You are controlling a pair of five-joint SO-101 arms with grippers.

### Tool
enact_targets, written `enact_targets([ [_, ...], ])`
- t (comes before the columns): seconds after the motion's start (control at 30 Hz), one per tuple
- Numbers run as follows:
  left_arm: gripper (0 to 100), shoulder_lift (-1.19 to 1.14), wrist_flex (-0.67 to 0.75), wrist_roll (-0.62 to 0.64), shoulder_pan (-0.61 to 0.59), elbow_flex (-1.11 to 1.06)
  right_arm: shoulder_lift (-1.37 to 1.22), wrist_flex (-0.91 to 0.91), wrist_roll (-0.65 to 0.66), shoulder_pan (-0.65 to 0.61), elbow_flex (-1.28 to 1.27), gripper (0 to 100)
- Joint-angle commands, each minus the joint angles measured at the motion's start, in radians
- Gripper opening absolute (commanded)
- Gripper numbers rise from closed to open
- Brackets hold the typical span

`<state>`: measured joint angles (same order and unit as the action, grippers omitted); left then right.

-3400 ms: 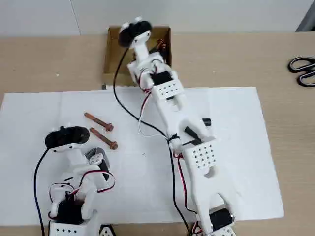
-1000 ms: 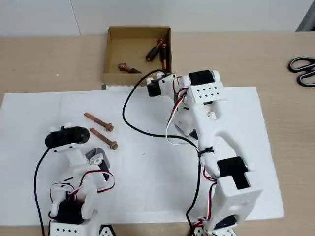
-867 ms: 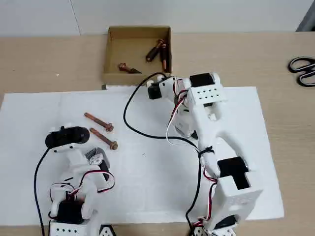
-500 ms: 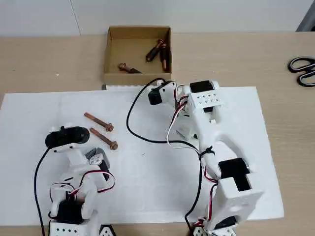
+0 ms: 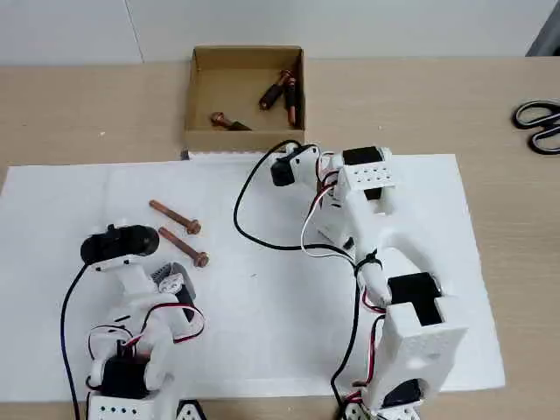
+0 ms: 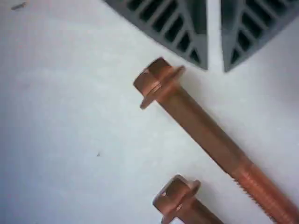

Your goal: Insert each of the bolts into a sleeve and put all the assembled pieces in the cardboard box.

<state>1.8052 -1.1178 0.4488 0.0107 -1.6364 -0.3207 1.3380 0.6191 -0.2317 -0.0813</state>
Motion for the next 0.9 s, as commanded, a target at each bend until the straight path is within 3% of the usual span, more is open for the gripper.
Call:
enact_targets([
  [0.0,1,0.011,0.020,0.005,-0.003,0.005,-0.010,-0.001,0.011,0.001,-0.015,7.8],
  [0.43,1,0.011,0.020,0.005,-0.008,0.005,-0.120,-0.016,-0.006,-0.005,-0.015,8.4],
  [0.63,1,0.011,0.020,0.005,-0.008,0.005,-0.122,-0.028,-0.038,-0.005,-0.015,17.4],
  [0.87,1,0.011,0.020,0.005,-0.008,0.005,-0.122,-0.028,-0.031,-0.007,-0.015,5.1],
])
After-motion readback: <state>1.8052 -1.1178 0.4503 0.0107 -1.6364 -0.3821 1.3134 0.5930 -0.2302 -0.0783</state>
